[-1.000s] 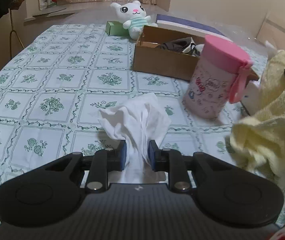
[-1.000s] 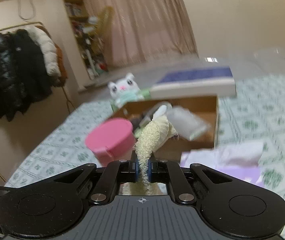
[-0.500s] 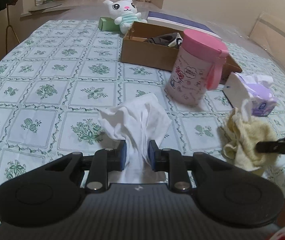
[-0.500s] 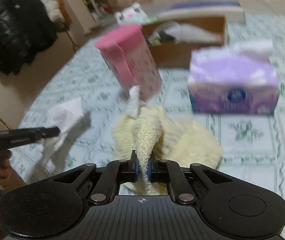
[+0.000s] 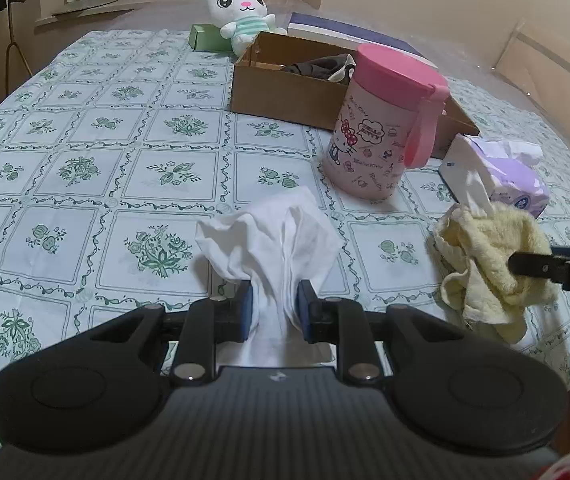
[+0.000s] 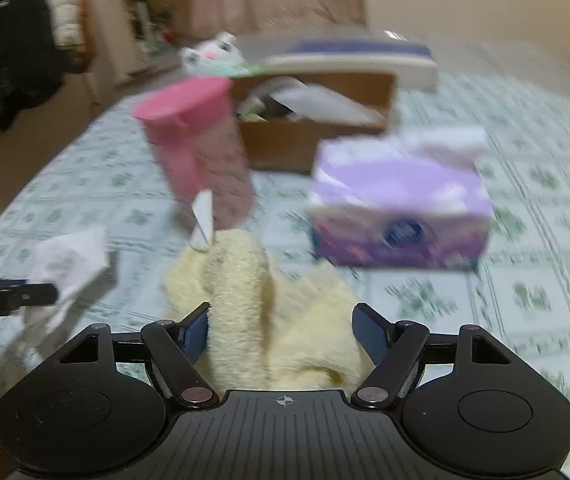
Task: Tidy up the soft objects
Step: 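Grasp the white cloth with the left tool while the right tool grasps the yellow towel, then lift and carry the white cloth and yellow towel over the box with both tools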
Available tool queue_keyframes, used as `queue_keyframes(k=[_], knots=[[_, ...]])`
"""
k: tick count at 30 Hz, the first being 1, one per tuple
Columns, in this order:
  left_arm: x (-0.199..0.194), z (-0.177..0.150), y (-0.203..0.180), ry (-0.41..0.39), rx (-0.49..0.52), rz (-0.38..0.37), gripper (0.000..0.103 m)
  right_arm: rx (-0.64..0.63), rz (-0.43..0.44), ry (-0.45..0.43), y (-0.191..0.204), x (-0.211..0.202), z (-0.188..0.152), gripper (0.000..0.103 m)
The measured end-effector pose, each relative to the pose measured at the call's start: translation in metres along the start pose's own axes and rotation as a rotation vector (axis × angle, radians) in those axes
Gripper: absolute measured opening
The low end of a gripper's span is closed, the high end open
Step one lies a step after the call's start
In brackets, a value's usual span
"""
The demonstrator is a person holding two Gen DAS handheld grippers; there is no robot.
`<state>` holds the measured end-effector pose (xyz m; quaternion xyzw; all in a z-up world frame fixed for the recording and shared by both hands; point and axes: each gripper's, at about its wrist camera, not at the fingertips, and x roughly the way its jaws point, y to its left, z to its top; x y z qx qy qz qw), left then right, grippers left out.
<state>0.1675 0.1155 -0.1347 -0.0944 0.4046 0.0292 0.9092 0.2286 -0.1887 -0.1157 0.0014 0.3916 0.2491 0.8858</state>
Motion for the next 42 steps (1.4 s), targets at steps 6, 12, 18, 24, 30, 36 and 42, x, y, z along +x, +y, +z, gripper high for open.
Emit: queue_keyframes(k=[6,12,18,24,30,36,42], knots=[[0.002,0.001,0.004,0.006,-0.008,0.004,0.021,0.214,0.001,0.054,-0.027,0.015,-0.010,0.086],[0.007,0.000,0.005,0.017,-0.012,0.006,0.021,0.244,0.017,0.066,-0.030,0.015,-0.011,0.087],[0.009,-0.001,0.005,0.022,-0.013,0.003,0.021,0.161,0.033,0.048,-0.007,0.022,-0.012,0.054],[0.009,-0.001,0.004,0.025,-0.009,-0.001,0.021,0.127,0.058,0.038,0.003,0.025,-0.012,0.038],[0.006,0.001,0.002,0.019,-0.001,0.004,0.021,0.089,0.071,0.033,0.006,0.021,-0.011,0.034],[-0.001,0.005,-0.001,0.004,0.012,0.009,0.021,0.059,0.097,0.027,0.008,0.012,-0.009,0.033],[-0.008,0.009,-0.004,-0.014,0.020,0.010,0.021,0.034,0.126,0.008,0.011,-0.004,-0.004,0.033]])
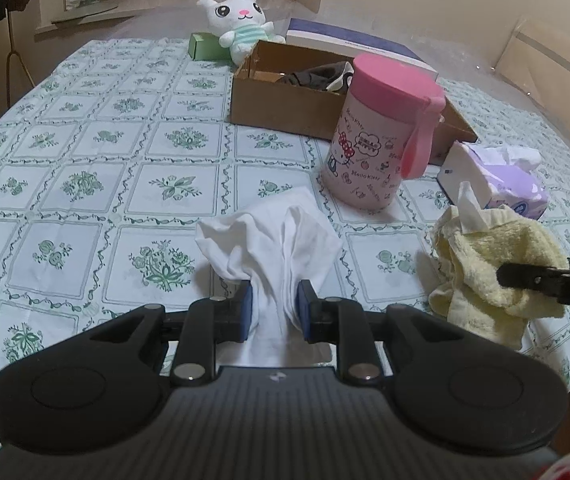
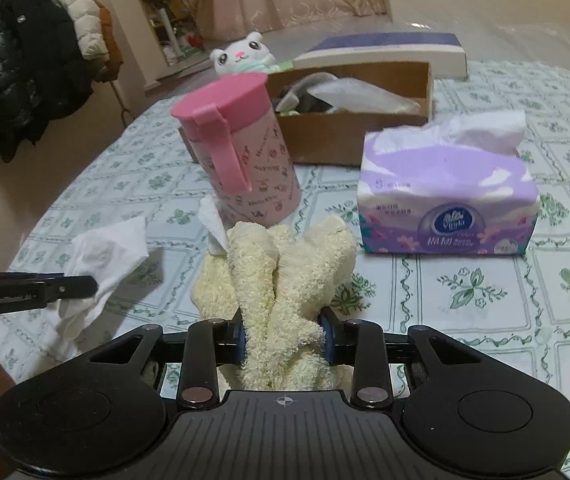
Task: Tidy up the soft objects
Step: 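Lift and carry the white cloth and yellow towel over the box with both tools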
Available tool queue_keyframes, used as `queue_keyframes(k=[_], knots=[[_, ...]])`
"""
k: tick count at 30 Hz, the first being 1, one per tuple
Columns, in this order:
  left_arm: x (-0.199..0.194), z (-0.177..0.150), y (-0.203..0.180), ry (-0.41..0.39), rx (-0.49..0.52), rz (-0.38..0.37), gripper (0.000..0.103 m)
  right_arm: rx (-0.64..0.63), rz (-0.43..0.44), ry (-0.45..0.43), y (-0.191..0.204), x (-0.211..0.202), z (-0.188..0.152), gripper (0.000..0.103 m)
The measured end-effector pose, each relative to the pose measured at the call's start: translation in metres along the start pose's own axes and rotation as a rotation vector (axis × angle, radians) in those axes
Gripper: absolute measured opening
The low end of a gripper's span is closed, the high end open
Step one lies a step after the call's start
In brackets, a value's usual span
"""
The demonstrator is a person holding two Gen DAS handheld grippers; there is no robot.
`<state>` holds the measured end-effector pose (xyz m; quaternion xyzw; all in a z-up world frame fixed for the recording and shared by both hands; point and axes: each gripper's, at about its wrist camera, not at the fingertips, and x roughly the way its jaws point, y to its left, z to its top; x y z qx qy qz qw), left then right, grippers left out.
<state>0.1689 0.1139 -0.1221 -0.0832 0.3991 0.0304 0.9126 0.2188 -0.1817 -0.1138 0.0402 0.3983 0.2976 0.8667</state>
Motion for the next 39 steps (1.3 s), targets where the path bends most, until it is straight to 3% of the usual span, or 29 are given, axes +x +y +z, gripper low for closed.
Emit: queue_keyframes(k=[19,30,39], knots=[[-0.015,0.045,0.012,-0.108,0.075,0.039,0.021,-0.019,0.044,-0.165,-0.007,-0.060,0.053,0.033],[-0.006,0.111,0.010,-0.206,0.171,0.056,0.021,-0.036,0.055,-0.283,-0.021,-0.067,0.118,0.033],[0.036,0.168,0.003,-0.193,0.187,0.015,0.021,-0.042,0.040,-0.348,-0.036,-0.039,0.172,0.033]])
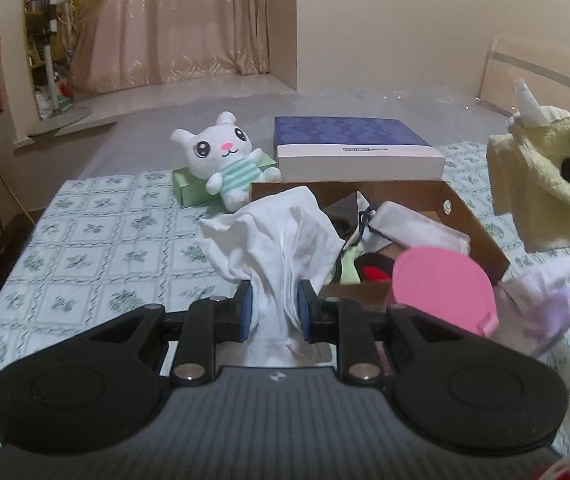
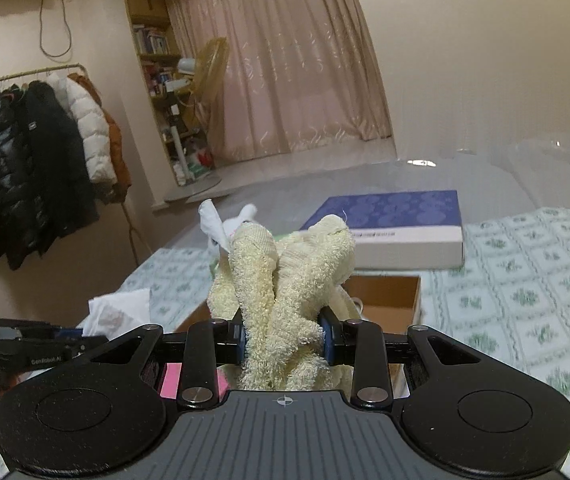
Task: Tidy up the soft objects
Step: 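Lift and carry the white cloth and yellow towel over the box with both tools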
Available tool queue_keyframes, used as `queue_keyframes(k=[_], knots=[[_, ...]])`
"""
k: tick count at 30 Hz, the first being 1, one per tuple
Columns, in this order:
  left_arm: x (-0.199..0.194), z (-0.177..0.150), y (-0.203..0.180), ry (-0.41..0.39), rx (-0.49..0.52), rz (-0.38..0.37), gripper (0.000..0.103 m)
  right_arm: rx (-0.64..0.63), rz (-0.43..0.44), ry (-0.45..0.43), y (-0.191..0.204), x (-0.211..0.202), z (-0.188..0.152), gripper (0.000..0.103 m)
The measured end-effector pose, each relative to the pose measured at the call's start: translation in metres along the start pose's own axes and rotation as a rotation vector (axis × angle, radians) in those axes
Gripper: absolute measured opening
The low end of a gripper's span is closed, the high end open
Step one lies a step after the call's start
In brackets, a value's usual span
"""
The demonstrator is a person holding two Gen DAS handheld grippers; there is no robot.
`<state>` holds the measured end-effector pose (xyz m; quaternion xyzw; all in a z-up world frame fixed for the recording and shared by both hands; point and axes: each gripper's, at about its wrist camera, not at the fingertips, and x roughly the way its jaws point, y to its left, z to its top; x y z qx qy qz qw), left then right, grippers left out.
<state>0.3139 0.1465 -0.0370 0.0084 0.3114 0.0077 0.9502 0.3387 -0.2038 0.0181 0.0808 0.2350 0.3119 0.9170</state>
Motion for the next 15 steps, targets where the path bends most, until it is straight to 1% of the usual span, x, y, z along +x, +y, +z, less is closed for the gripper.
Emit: queue_keyframes(k=[8,15], knots=[[0.057,0.034,-0.008,0.029,0.020,-0.013,0.021,-0.025,-0.031,0.015,-0.020,0.052,0.017,0.033],[0.102,0.044,-0.017,0.060,0.045,-0.024,0.021,-0.030,-0.059,0.045,-0.037,0.084,0.018,0.033]])
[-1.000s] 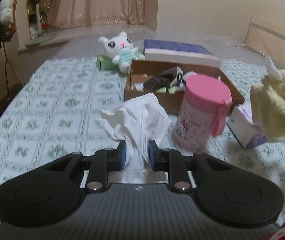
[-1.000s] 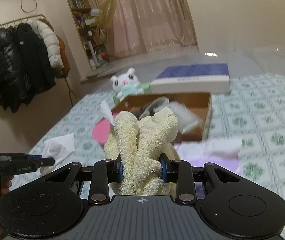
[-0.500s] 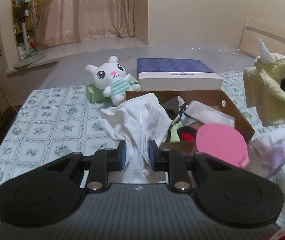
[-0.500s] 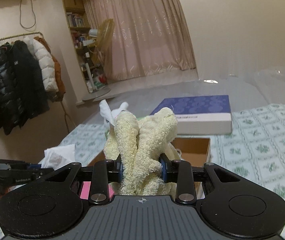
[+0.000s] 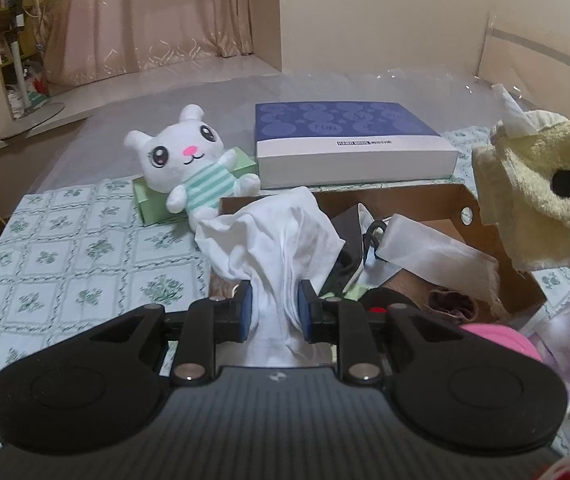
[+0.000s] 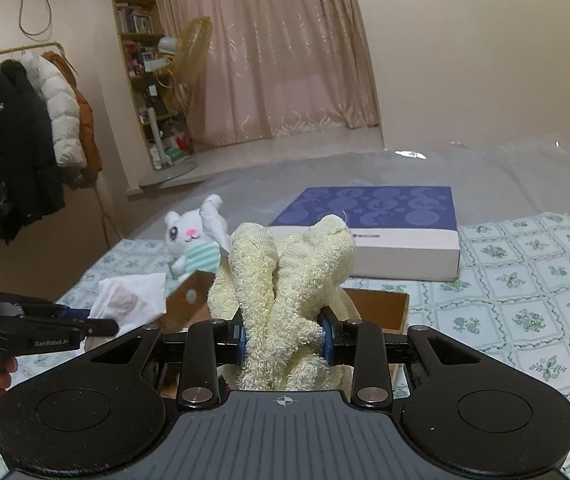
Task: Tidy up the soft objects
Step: 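Lift and carry the white cloth and yellow towel over the box with both tools, then release the white cloth into the box with the left tool while the right tool releases the towel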
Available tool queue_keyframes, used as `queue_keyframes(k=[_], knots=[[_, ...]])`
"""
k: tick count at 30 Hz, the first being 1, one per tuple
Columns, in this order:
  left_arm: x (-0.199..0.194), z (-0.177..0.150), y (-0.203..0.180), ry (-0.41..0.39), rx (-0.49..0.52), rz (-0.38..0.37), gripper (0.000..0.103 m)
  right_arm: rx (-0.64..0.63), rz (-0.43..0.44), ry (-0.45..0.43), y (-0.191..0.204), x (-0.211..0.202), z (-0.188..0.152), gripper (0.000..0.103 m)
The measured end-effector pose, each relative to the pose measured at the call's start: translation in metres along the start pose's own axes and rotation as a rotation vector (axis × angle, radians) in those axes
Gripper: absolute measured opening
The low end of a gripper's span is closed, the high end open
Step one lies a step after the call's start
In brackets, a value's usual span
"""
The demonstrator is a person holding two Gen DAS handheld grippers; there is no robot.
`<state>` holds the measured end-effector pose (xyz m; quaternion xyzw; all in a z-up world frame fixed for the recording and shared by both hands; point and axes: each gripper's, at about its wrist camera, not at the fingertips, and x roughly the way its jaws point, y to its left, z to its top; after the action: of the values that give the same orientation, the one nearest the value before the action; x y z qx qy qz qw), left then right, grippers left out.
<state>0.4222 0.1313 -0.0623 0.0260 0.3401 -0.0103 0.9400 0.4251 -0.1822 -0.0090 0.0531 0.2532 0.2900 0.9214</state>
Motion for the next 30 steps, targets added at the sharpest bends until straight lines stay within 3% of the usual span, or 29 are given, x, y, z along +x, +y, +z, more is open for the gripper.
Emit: queue_keyframes(k=[13,19,30], knots=[[0.054,0.007,-0.002,0.023,-0.007,0.002,0.022,0.019,-0.039,0.044,-0.022,0.032,-0.010,0.033],[0.065,0.006,-0.002,-0.001,-0.021,-0.001,0.042,0.017,-0.048,0.053,-0.024,0.042,-0.012,0.033],[0.064,-0.003,0.007,0.014,-0.024,0.003,0.044,0.015,-0.064,0.081,-0.023,0.065,-0.014,0.033]])
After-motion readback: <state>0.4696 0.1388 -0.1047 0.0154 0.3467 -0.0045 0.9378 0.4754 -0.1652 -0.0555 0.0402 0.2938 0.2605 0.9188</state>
